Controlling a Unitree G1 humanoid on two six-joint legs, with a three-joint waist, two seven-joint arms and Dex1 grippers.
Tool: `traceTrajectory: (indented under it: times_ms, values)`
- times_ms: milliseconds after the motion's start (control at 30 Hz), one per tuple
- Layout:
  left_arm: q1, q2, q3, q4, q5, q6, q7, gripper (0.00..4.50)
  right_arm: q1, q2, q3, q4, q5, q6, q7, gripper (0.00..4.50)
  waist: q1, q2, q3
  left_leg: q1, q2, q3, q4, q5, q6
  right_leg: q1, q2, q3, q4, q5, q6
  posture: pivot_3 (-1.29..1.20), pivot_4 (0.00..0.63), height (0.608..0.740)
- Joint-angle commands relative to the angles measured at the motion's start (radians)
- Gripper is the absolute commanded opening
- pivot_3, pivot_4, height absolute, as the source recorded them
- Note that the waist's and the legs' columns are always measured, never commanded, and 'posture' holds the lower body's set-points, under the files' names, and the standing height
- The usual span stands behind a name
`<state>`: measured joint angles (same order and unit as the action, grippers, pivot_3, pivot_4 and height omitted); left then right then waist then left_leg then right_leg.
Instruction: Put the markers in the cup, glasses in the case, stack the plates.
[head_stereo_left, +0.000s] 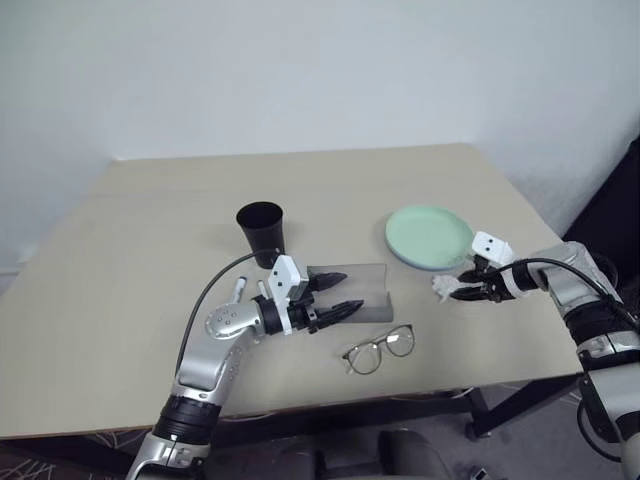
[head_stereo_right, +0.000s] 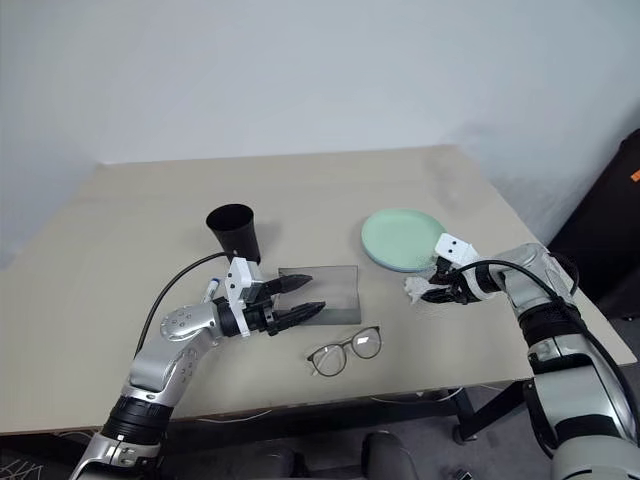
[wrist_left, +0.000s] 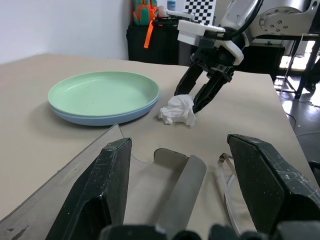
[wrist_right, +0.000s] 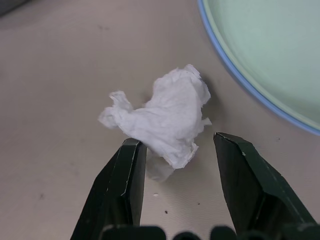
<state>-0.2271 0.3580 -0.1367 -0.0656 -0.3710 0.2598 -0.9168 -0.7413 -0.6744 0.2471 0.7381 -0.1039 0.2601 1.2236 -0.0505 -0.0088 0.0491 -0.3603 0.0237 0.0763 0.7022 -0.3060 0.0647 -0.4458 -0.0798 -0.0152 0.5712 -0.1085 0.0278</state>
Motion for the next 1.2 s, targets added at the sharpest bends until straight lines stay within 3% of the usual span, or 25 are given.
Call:
traceTrajectory:
  times_ms: [33,100,267,567,833,1067,1200]
  values:
    - [-0.01,0.005,0.004,-0.029,-0.004,-0.008,-0.001,3.22,-0.037,0.0,-0.013,-0.004,0.004,-0.024,-0.003,2.13,0.0,0.0,0.0,0.0,0.0,0.0,0.0,0.0,0.0,0.0,0.0,0.0,0.0,0.0,0.0,0.0,0.0,0.74]
    - [-0.009,0.005,0.004,-0.029,-0.003,-0.008,0.0,3.22,-0.037,-0.001,-0.016,-0.011,0.011,-0.024,0.01,1.7,0.0,0.0,0.0,0.0,0.0,-0.001,0.0,0.0,0.0,0.0,0.0,0.0,0.0,0.0,0.0,0.0,0.0,0.74]
    - [-0.008,0.004,0.003,-0.028,-0.001,-0.01,0.001,3.22,-0.025,-0.02,-0.023,-0.06,0.028,-0.009,0.051,0.01,0.0,0.0,0.0,0.0,0.0,-0.001,0.0,0.0,0.0,0.0,0.0,0.0,0.0,0.0,0.0,0.0,0.0,0.74]
    - [-0.007,0.003,0.0,-0.028,0.001,-0.012,0.0,3.22,-0.012,-0.06,-0.084,-0.212,0.132,-0.01,0.153,0.01,0.0,0.0,0.0,0.0,0.0,-0.001,0.0,0.0,0.0,0.0,0.0,0.0,0.0,0.0,0.0,0.0,0.0,0.74]
    - [-0.011,0.0,-0.001,-0.02,0.006,-0.015,0.003,3.22,-0.164,0.035,-0.089,0.052,0.028,-0.153,-0.18,0.01,-0.001,0.0,0.0,0.001,0.001,0.001,0.0,0.0,-0.001,0.0,0.0,0.0,0.0,0.0,0.0,0.0,0.0,0.74]
    - [-0.008,0.003,0.002,-0.02,0.009,-0.016,0.007,3.22,-0.245,0.111,-0.066,0.314,-0.04,-0.274,-0.334,0.01,-0.001,0.001,0.0,-0.001,0.0,0.002,-0.001,0.0,-0.001,0.0,0.001,0.0,0.0,0.0,0.0,0.0,0.0,0.74]
    - [0.002,0.007,0.005,-0.032,0.008,-0.012,0.013,3.22,-0.274,0.132,-0.079,0.392,-0.034,-0.301,-0.327,0.94,-0.002,0.001,0.0,-0.001,0.0,0.002,-0.002,0.0,0.0,0.0,0.002,0.001,-0.001,0.0,0.0,0.0,0.0,0.74]
